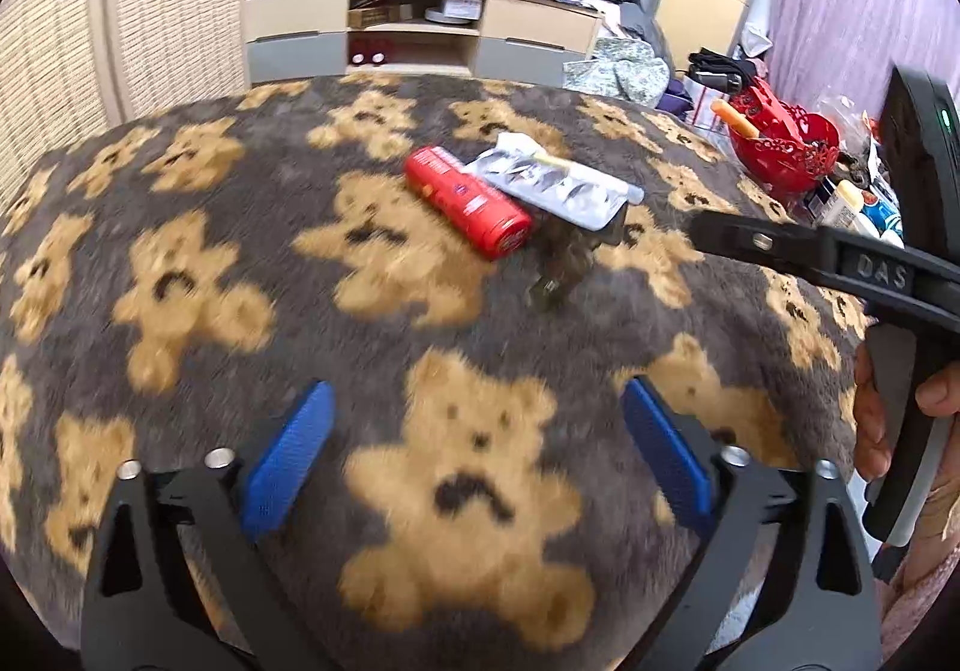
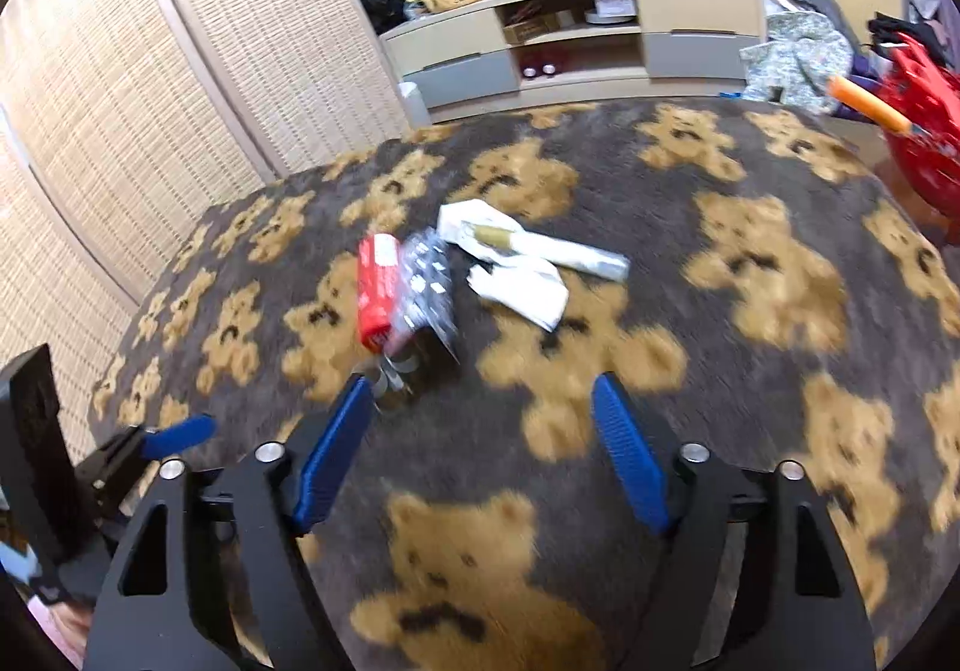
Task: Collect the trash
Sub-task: 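Grasp the amber glass vial with the left tool while the right tool grasps the clear blister pack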
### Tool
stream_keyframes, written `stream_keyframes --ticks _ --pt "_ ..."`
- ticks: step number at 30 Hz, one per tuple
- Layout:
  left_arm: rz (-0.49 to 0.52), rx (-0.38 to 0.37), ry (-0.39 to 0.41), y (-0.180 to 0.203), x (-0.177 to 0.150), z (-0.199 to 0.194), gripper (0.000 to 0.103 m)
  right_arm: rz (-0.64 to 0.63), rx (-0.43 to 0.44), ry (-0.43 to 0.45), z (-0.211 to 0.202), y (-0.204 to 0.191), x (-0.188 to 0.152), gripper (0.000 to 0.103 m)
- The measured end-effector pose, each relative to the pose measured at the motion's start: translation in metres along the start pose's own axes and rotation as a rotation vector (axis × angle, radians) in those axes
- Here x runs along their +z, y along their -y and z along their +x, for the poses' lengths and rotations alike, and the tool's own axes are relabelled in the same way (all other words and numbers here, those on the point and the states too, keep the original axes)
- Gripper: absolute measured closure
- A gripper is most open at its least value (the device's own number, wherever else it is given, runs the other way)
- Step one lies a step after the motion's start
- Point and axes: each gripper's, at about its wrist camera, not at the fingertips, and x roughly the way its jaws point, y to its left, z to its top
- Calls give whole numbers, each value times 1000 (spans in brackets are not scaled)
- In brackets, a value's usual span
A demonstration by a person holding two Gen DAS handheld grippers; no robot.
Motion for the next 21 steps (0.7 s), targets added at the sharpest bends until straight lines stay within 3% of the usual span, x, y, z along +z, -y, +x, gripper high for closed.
stream_keyframes --ticks 5,12,14,21 --pt "29 -52 -15 11 13 23 36 -46 51 -32 25 -18 21 50" --pt "45 -84 -28 16 22 43 44 -51 72 -100 59 -25 30 62" --pt "46 -90 -32 17 24 48 45 -51 62 -113 65 -22 31 72" --pt "71 -113 -42 24 29 62 54 -29 86 -75 48 -9 32 73"
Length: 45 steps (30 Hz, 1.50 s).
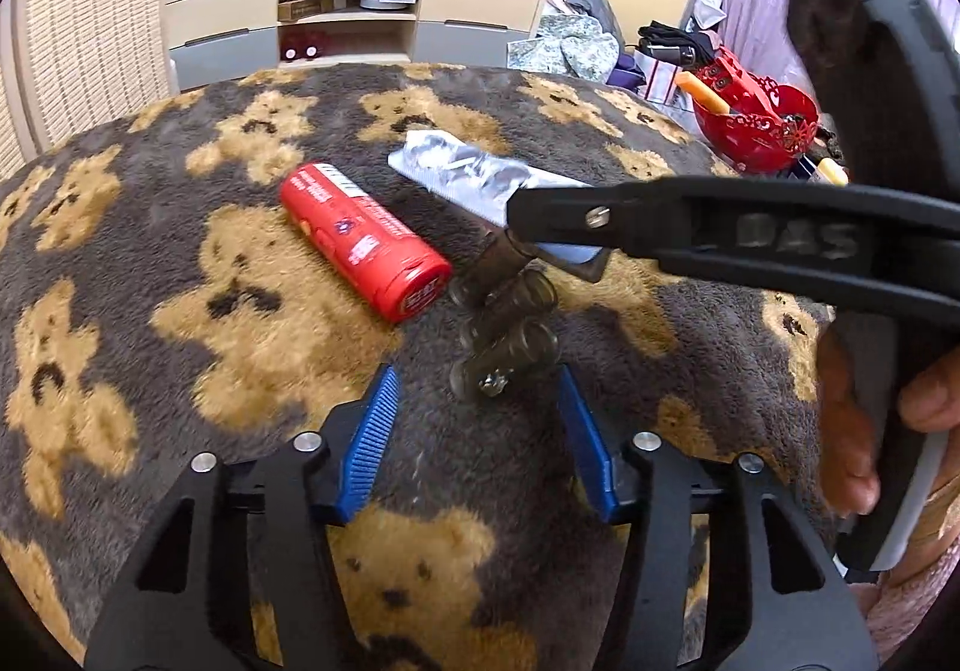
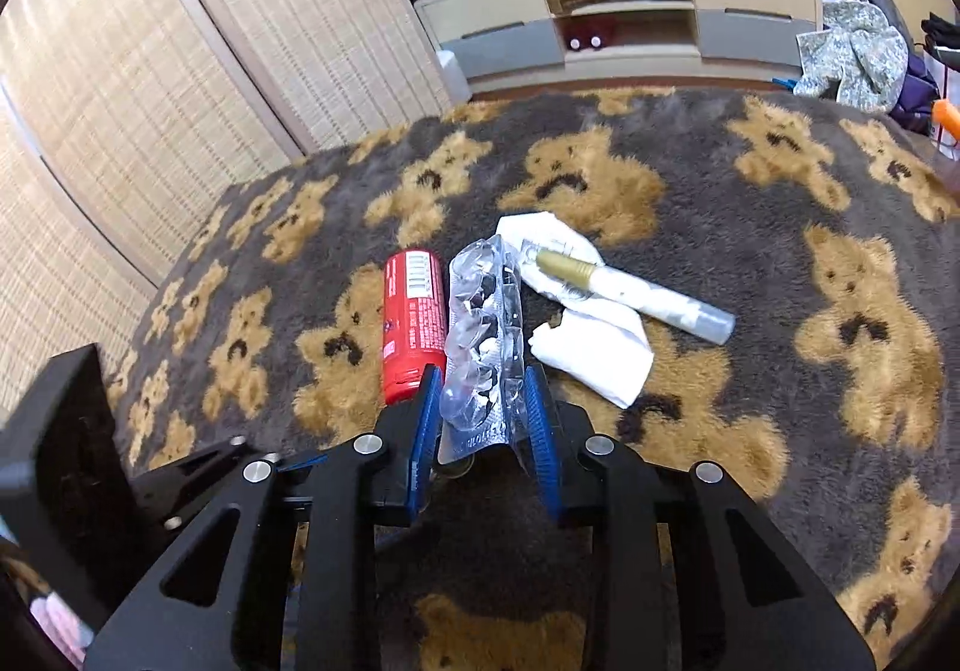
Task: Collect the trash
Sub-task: 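Grasp the amber glass vial with the left tool while the right tool grasps the clear blister pack, then lower the vial and blister pack into the black bin and open both tools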
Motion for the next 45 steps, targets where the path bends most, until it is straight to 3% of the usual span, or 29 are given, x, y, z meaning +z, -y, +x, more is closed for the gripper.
stream_keyframes --ticks 11,18,25,35,45 --pt "38 -15 -4 16 10 17 79 -7 -55 28 -36 13 -13 73" --pt "72 33 31 19 12 11 84 3 -72 28 -60 20 -37 73" --pt "121 60 64 37 1 -22 85 20 -64 58 -91 18 -63 73" --pt "138 89 78 61 -51 -94 85 2 -53 116 -139 -8 -112 73" --pt "66 73 97 68 -123 -156 85 -6 -85 117 -176 -33 -182 73"
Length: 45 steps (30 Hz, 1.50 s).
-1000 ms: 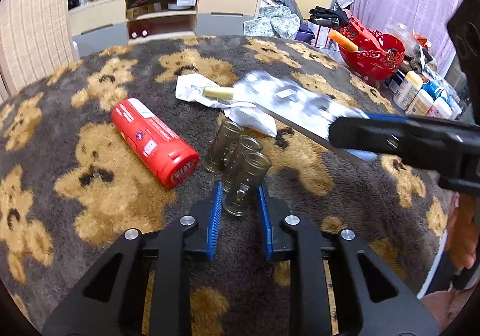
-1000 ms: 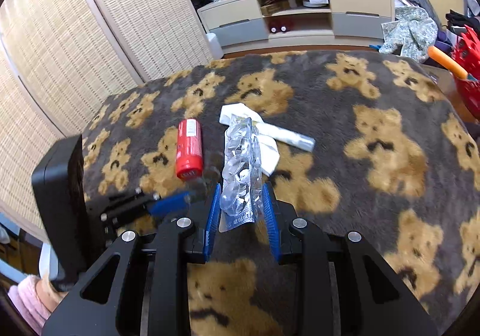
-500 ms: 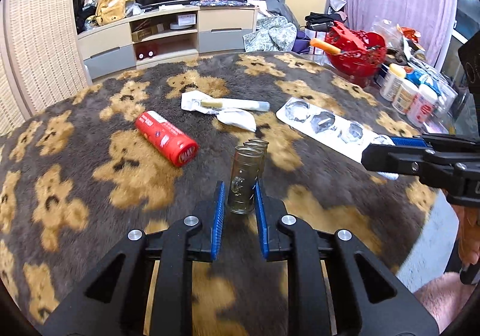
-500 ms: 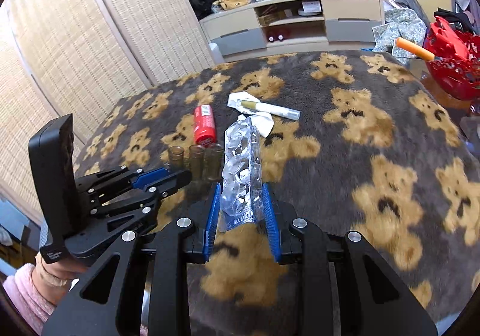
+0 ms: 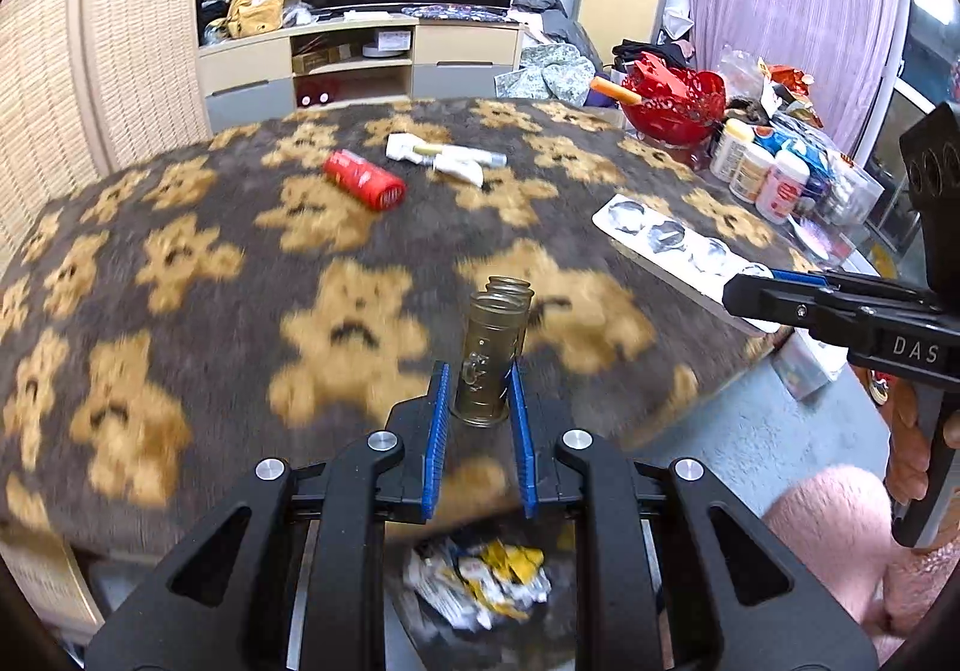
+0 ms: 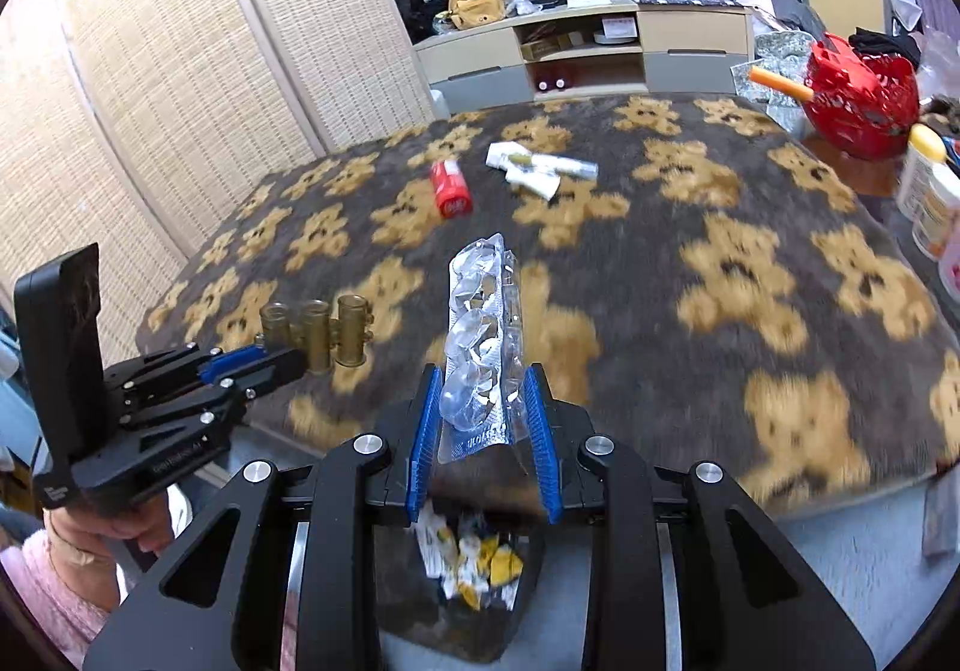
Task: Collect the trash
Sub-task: 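Lower the vial and blister pack into the black bin and open both tools, then raise both tools back over the table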
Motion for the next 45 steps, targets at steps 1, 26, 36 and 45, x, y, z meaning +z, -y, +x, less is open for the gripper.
stream_keyframes --ticks 1,26,36,45 --pt "-6 -1 3 2 -9 -6 85 -2 0 -3 -3 -3 -6 73" --pt "-168 -51 -315 6 -155 50 85 121 21 -353 86 -14 -134 73" --pt "-241 -53 -388 -11 -164 70 80 195 24 -423 128 -11 -138 70" --pt "-244 -20 -361 -14 -155 59 55 189 -5 -344 105 -3 -121 45"
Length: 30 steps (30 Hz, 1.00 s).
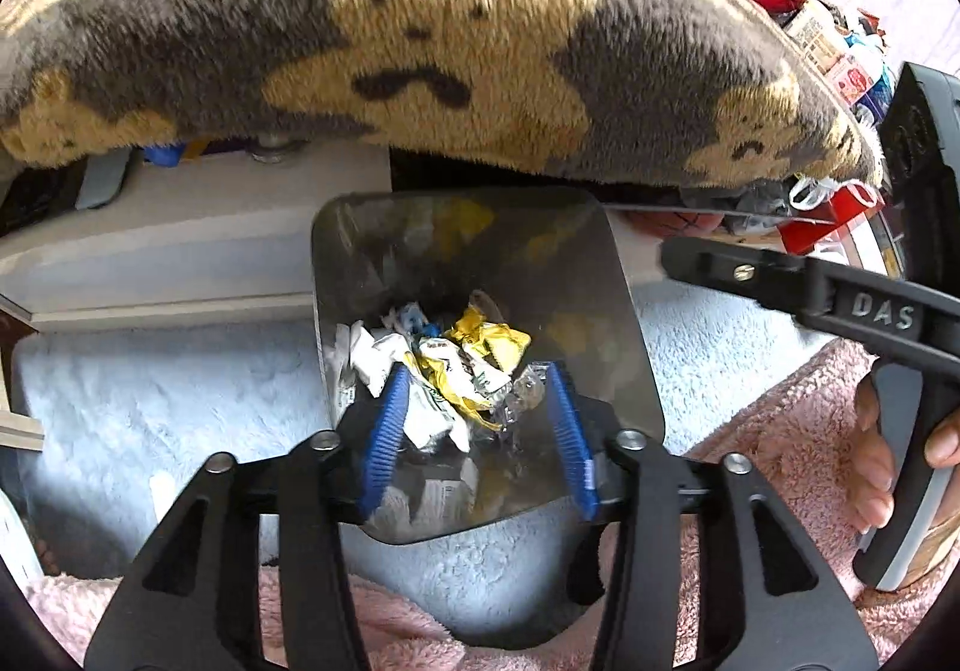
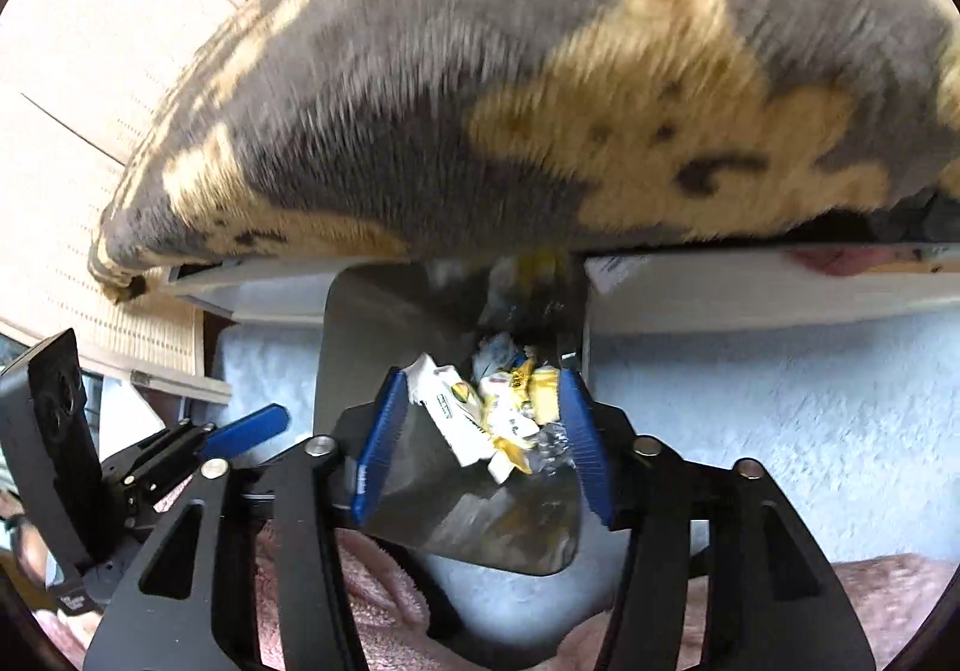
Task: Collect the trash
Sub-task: 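Raise both tools back over the table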
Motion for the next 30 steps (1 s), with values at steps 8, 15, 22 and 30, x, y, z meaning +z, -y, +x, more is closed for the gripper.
stream_keyframes --ticks 8,15,22,30 --pt "23 -3 80 1 26 -34 41 -30 15 141 -55 7 26 14" --pt "69 24 171 4 67 -62 32 -110 -25 239 -88 6 66 5" --pt "95 57 229 -2 108 -78 27 -166 -62 283 -101 1 105 5" --pt "100 72 271 -7 155 -79 24 -197 -107 311 -96 3 146 5"
